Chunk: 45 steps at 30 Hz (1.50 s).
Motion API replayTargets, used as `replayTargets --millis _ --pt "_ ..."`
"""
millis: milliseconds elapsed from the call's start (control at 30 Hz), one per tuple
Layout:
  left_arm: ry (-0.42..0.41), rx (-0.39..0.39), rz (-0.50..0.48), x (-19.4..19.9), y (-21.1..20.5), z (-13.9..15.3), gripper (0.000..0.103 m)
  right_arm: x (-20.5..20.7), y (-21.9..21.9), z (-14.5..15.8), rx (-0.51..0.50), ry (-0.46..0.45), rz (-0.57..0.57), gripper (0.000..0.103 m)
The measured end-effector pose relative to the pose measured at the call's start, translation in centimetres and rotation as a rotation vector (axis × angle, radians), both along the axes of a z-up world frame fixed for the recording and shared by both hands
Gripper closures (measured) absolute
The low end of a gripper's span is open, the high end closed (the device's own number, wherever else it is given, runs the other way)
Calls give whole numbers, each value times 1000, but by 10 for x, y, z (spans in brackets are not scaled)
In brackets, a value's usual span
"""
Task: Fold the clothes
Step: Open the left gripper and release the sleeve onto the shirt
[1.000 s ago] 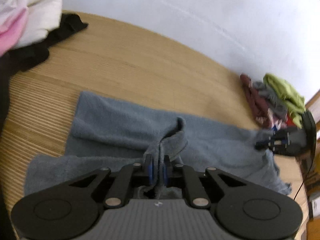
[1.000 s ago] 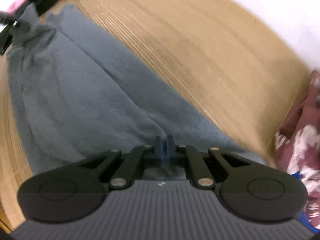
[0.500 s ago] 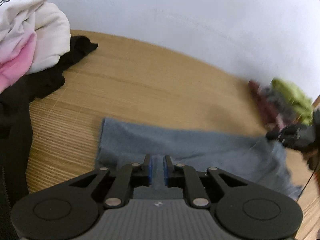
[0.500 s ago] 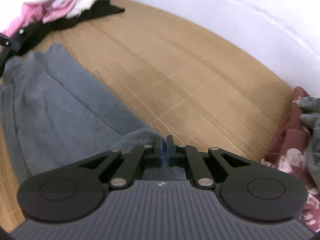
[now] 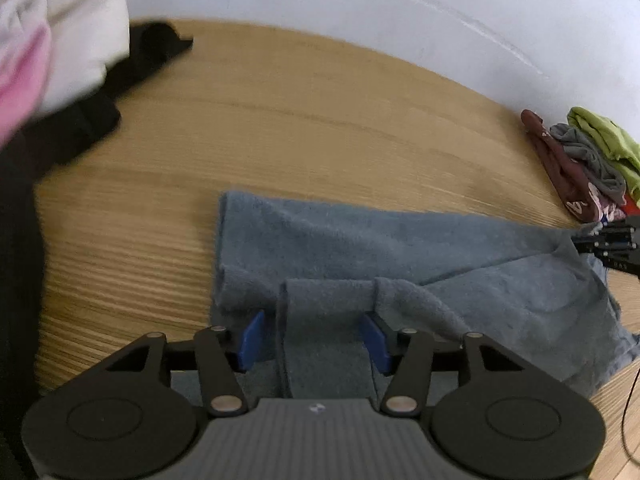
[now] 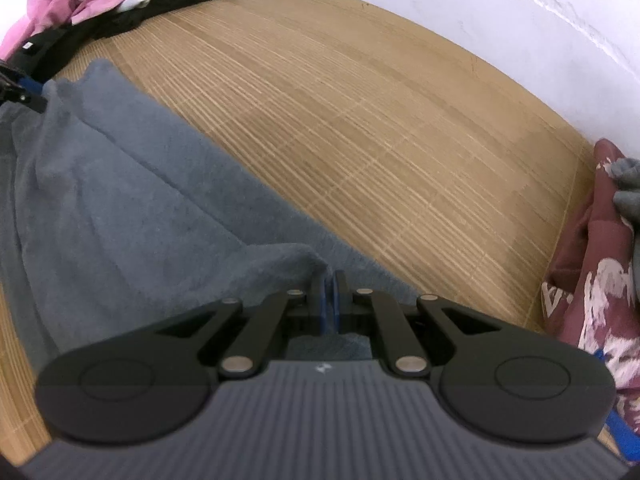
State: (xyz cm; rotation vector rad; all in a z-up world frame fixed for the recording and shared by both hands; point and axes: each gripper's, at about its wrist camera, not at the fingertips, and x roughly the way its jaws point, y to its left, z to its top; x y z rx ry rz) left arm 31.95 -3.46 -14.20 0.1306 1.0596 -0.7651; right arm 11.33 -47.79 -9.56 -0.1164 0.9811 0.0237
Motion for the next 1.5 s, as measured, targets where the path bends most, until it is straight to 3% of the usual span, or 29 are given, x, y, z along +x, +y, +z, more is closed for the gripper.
replayTargets --millis 67,167,267,367,467,600,667,733,900,1067,1200,1267,1367,1467,1500 --pt "35 -69 11 0 2 -2 87 -3 0 -1 -3 2 -15 97" --pt "30 -176 46 -9 11 14 91 -11 3 4 0 -54 -68 97" --pt "-20 -243 71 -20 23 44 91 -23 6 20 11 -154 -134 97" --pt "-79 -229 78 -15 28 59 91 -22 4 30 18 -232 -187 97" --pt "-88 -174 131 6 25 44 88 -3 -2 17 24 -241 -224 97" --pt "-48 -37 113 23 6 7 85 33 -1 -28 -14 -113 -256 93" --pt "-43 7 101 24 2 -1 80 37 6 -32 -71 -151 -294 89" --pt "-59 20 100 21 6 1 77 31 11 -22 -93 -167 -346 82" --pt "-166 75 105 14 27 32 74 -19 44 20 -133 -307 -425 77" --pt "-169 28 -63 -2 11 55 66 -87 88 22 -66 -369 -608 73" --pt "-136 1 -201 -18 -37 45 60 -108 122 12 46 -438 -731 72" --pt "-120 40 -237 -23 -58 33 62 -95 134 9 102 -482 -707 73" --pt "-151 84 -292 -29 -67 22 61 -63 143 -4 86 -473 -657 73" --pt "-113 147 -342 -18 -62 3 61 -34 140 -32 43 -328 -756 74" --pt "-91 138 -365 -13 -56 -2 61 -30 146 -31 10 -317 -778 74"
